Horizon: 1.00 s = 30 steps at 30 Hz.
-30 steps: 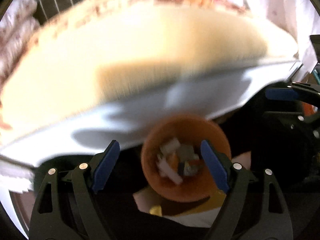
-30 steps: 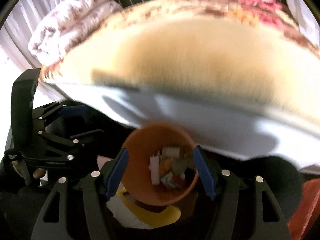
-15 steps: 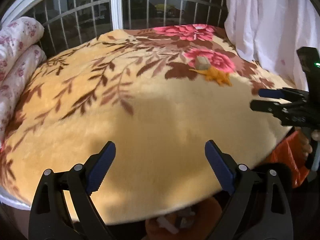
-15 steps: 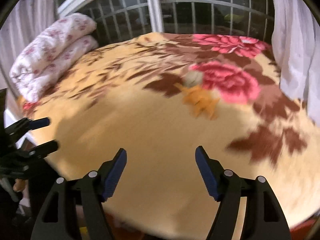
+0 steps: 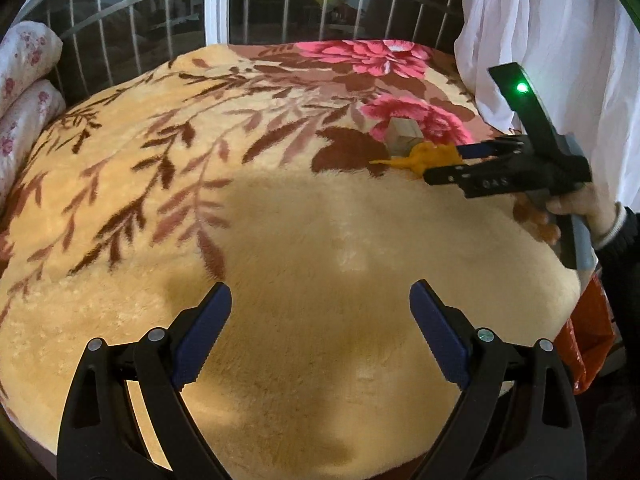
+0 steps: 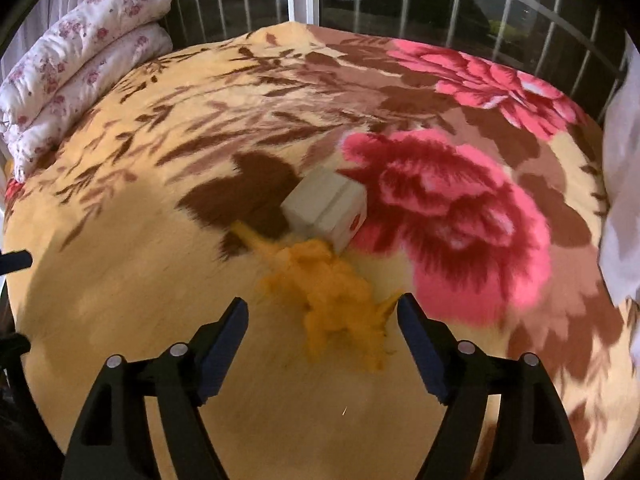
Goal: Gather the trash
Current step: 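Grasp the yellow toy dinosaur with the right gripper and lift it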
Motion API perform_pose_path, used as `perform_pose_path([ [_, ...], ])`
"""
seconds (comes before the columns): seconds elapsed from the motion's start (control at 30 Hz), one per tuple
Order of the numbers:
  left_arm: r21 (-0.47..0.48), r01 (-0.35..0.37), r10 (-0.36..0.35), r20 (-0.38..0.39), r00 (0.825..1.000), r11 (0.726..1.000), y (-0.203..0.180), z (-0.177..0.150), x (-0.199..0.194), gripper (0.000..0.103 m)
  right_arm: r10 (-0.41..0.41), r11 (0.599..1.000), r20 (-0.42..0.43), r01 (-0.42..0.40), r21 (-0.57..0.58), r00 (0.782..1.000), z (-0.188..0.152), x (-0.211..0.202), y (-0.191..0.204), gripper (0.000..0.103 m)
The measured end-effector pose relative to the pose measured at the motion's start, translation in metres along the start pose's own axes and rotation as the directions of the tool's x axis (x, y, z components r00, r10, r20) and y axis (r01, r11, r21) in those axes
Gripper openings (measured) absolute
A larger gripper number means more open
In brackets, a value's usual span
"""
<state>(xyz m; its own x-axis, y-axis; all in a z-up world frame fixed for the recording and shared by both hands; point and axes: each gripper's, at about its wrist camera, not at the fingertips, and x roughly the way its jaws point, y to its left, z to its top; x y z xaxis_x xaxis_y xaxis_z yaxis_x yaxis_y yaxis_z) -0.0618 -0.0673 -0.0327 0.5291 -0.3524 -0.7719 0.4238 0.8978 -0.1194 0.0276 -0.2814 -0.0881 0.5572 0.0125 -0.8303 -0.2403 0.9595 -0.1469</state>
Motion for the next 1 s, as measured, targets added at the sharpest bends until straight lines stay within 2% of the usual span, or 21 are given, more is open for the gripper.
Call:
perform_pose_path([
  [0.13, -0.002, -0.005, 0.005, -0.017, 1.000, 1.000, -0.001, 0.003, 0.008, 0.088, 0.012, 1.000, -0.062, -0.013, -0.015, 0.998, 0.007, 0.026, -0.007, 0.072],
  [0.43, 0.012, -0.013, 0.014, -0.039, 0.999, 1.000, -0.008, 0.002, 0.016, 0.088, 0.031, 0.999, -0.037, -0.032, -0.034, 0.999, 0.013, 0.029, -0.006, 0.071],
  [0.6, 0.026, -0.013, 0.014, -0.050, 0.999, 1.000, -0.013, -0.002, 0.019, 0.088, 0.039, 0.998, -0.041, -0.040, -0.041, 0.998, 0.019, 0.033, -0.008, 0.076],
  [0.7, 0.030, -0.016, 0.017, -0.054, 0.998, 0.999, -0.013, -0.004, 0.020, 0.088, 0.037, 0.998, -0.038, -0.038, -0.040, 0.999, 0.021, 0.036, -0.007, 0.073],
  [0.87, 0.022, -0.017, 0.019, -0.059, 0.998, 1.000, -0.009, -0.001, 0.022, 0.088, 0.047, 0.999, -0.016, -0.047, 0.002, 0.999, 0.016, 0.027, -0.012, 0.073],
  [1.0, 0.034, -0.023, 0.025, -0.057, 0.998, 0.999, -0.009, 0.014, 0.030, 0.088, 0.050, 0.998, 0.010, -0.050, 0.046, 0.999, 0.003, 0.009, -0.019, 0.073],
])
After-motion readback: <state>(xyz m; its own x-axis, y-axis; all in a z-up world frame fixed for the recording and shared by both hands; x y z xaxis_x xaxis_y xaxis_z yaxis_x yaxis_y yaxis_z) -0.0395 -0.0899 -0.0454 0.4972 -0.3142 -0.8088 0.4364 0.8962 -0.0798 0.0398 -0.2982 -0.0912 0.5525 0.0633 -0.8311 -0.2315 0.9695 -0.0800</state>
